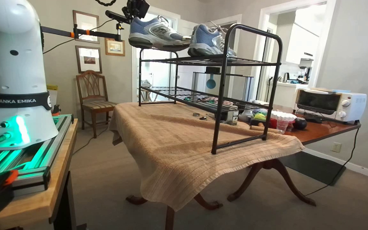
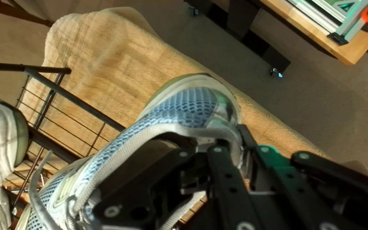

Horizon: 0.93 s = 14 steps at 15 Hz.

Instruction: Place the left sneaker on the topmost shelf.

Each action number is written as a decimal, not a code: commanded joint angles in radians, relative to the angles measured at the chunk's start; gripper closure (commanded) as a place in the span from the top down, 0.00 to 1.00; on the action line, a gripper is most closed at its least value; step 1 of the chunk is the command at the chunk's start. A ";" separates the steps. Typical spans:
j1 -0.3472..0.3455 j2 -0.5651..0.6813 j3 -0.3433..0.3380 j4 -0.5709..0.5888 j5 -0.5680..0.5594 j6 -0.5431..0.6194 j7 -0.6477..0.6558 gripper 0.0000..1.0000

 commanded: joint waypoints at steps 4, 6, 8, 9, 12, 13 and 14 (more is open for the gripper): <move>0.011 -0.012 -0.098 0.009 -0.098 0.071 -0.296 0.03; 0.010 -0.003 -0.119 0.006 -0.109 0.133 -0.353 0.03; 0.007 0.010 -0.135 0.003 -0.108 0.194 -0.405 0.03; 0.006 0.018 -0.145 0.000 -0.101 0.226 -0.434 0.03; 0.001 0.044 -0.167 0.002 -0.075 0.286 -0.509 0.03; 0.000 0.055 -0.174 0.002 -0.069 0.302 -0.537 0.03; -0.003 0.067 -0.176 0.006 -0.067 0.313 -0.557 0.03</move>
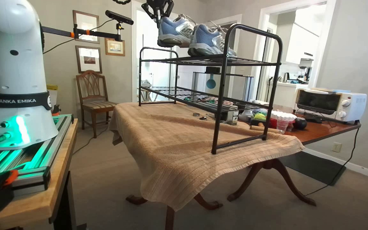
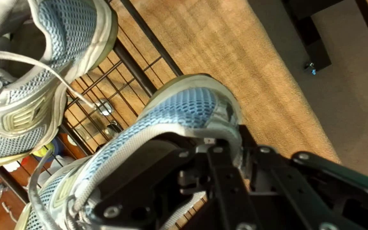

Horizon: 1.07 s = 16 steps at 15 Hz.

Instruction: Place the left sneaker on the topmost shelf.

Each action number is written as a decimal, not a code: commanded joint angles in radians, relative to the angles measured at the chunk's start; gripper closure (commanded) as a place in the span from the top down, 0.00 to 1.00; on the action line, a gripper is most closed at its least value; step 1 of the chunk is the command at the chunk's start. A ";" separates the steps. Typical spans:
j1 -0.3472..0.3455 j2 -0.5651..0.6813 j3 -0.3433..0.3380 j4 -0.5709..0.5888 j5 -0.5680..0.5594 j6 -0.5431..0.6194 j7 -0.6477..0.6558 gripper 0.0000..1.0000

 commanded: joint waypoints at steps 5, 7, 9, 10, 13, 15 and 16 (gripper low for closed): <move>-0.017 0.078 -0.025 0.011 0.026 0.109 -0.156 0.03; -0.023 0.094 -0.024 0.013 0.030 0.125 -0.173 0.03; -0.029 0.107 -0.022 0.016 0.035 0.136 -0.183 0.03; -0.032 0.112 -0.022 0.017 0.037 0.139 -0.185 0.03; -0.043 0.122 -0.019 0.024 0.055 0.142 -0.166 0.44; -0.050 0.116 -0.011 0.028 0.053 0.151 -0.142 0.60; -0.053 0.109 -0.004 0.025 0.046 0.159 -0.121 0.67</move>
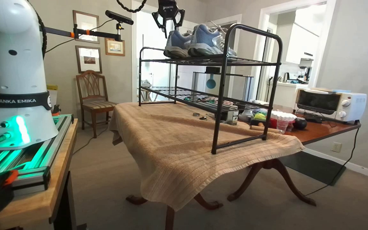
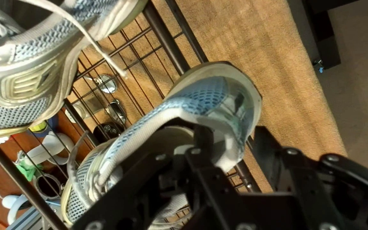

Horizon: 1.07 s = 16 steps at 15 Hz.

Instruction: Place the left sneaker on the topmost shelf.

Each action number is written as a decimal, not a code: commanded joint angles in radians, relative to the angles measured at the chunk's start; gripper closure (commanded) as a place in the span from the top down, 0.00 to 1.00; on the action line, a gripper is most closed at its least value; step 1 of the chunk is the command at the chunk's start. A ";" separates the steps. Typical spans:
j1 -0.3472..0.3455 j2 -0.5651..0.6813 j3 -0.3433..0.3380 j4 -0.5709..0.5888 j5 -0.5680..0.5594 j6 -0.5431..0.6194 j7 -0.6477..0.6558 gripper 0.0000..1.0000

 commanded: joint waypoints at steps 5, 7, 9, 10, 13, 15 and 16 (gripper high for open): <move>-0.035 -0.033 0.065 0.020 -0.013 0.022 0.199 1.00; -0.041 -0.042 0.081 0.032 -0.012 0.001 0.301 1.00; -0.046 -0.052 0.092 0.040 -0.011 -0.020 0.416 1.00; -0.049 -0.057 0.095 0.042 -0.017 -0.028 0.465 1.00; -0.069 -0.077 0.106 0.054 -0.013 -0.068 0.618 1.00; -0.084 -0.102 0.112 0.050 -0.010 -0.088 0.717 1.00; -0.092 -0.115 0.117 0.046 -0.012 -0.095 0.768 1.00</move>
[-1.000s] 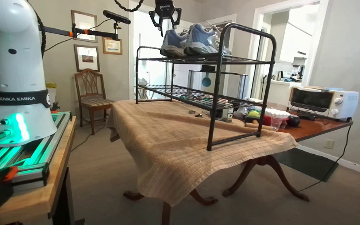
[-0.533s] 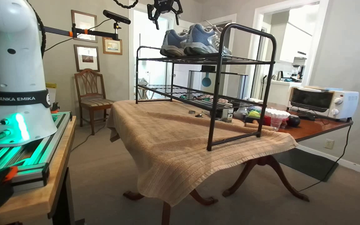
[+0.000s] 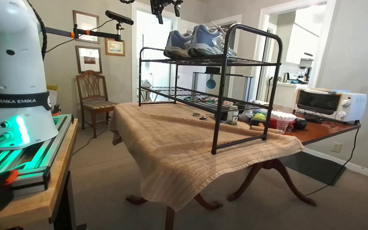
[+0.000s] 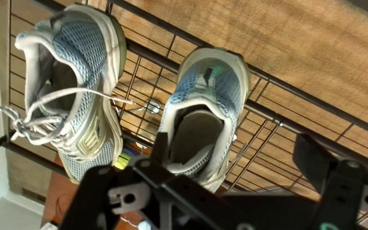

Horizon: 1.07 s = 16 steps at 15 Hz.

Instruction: Place the left sneaker on the topmost shelf.

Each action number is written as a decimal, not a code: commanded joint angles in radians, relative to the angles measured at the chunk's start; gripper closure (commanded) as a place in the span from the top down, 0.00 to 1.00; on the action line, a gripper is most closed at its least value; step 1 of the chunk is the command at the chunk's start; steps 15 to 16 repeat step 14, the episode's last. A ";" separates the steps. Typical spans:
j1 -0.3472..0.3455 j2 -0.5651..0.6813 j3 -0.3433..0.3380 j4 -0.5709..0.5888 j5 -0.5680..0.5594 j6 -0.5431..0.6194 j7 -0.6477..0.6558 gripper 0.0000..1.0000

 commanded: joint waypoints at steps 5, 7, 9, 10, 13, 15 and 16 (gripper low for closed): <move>-0.069 -0.113 0.048 -0.026 -0.015 -0.084 0.328 1.00; -0.080 -0.137 0.056 -0.030 -0.014 -0.098 0.383 1.00; -0.067 -0.105 0.042 -0.003 -0.002 -0.080 0.328 1.00; -0.066 -0.106 0.042 -0.001 -0.002 -0.080 0.327 1.00; -0.066 -0.102 0.042 -0.001 -0.002 -0.080 0.327 1.00; -0.066 -0.101 0.042 -0.001 -0.002 -0.080 0.327 1.00; -0.066 -0.101 0.042 -0.001 -0.002 -0.080 0.327 1.00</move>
